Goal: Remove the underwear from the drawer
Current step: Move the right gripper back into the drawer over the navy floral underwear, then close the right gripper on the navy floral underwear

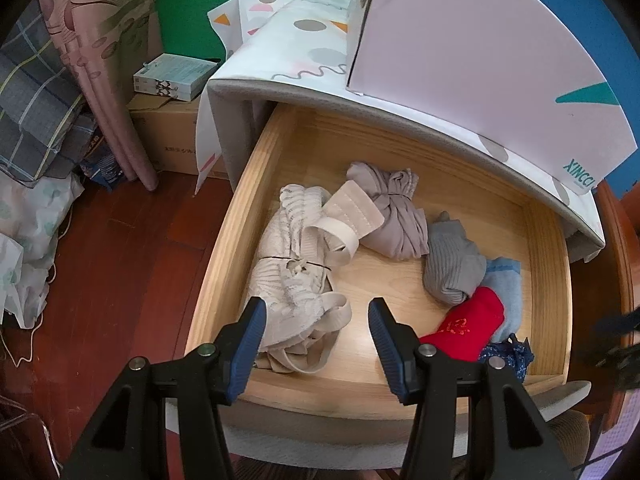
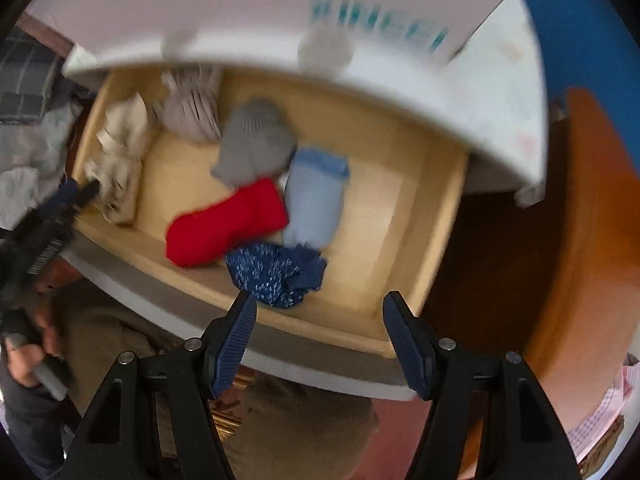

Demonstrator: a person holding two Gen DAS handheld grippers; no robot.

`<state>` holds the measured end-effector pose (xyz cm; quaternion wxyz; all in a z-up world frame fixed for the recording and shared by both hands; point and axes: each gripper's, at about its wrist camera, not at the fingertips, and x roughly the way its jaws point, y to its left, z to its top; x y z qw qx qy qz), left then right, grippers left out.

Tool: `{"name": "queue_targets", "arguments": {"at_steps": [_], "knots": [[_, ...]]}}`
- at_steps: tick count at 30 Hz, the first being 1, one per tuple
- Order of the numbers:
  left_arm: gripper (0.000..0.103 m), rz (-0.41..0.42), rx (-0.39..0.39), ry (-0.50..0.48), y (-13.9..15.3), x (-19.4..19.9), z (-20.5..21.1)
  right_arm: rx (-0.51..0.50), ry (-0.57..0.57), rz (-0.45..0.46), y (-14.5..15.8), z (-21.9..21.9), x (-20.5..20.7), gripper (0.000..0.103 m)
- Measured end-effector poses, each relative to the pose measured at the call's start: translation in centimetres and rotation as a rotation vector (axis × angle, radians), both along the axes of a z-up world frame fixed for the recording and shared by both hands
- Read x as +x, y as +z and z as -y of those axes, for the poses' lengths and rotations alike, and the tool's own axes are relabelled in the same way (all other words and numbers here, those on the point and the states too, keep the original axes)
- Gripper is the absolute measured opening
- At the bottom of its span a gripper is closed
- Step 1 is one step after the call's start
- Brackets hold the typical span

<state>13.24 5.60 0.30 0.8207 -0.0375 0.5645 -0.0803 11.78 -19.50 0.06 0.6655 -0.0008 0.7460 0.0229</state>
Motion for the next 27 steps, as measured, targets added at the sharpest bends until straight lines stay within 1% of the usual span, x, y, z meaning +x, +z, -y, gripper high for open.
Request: {"name": "queue_targets", "arguments": {"at_steps": [6, 8, 9, 11, 15, 18, 19, 20, 21, 23, 25, 27], "knots": [[0.054, -0.003, 0.004, -0.002, 0.0, 0.0, 0.1, 0.059, -0.053, -0.076, -4.8, -1.7, 0.3, 0.063], [0.054, -0.004, 0.001, -0.001, -0.1, 0.0, 0.0, 0.063, -0.070, -0.099, -6.2, -2.2, 0.4, 0.064], [0.054, -0.006, -0.001, -0.002, -0.1, 0.0, 0.1, 0.060, -0.078, -0.107, -6.8, -2.4, 0.5, 0.065], [0.054, -0.008, -0.003, -0.001, -0.1, 0.1, 0.0, 0.054, -0.090, -0.123, -7.9, -2.7, 0.6, 0.075], [0.054, -0.011, -0.001, -0.006, -0.1, 0.1, 0.1, 0.022, -0.069, -0.132, -9.7, -3.5, 0.6, 0.075], [0.054, -0.014, -0.003, -0.005, -0.2, 0.1, 0.1, 0.035, -0.078, -0.136, -10.4, -3.3, 0.4, 0.066], [0.054, -0.014, -0.004, -0.004, -0.2, 0.1, 0.1, 0.036, -0.080, -0.140, -10.5, -3.1, 0.4, 0.057], [0.054, -0.015, -0.006, -0.004, -0.2, 0.1, 0.1, 0.024, -0.075, -0.145, -10.7, -3.0, 0.3, 0.052], [0.054, -0.017, -0.007, -0.004, -0.2, 0.1, 0.1, 0.009, -0.068, -0.148, -10.8, -2.7, 0.1, 0.051], [0.054, -0.018, -0.007, -0.003, -0.2, 0.2, 0.1, -0.008, -0.068, -0.151, -10.9, -2.0, -0.2, 0.045], [0.054, -0.017, -0.007, -0.004, -0.2, 0.2, 0.1, -0.016, -0.076, -0.149, -10.9, -1.4, -0.5, 0.041], [0.054, -0.021, -0.005, -0.006, -0.3, 0.2, 0.1, -0.034, -0.080, -0.148, -11.0, -0.6, -0.8, 0.039]]}}
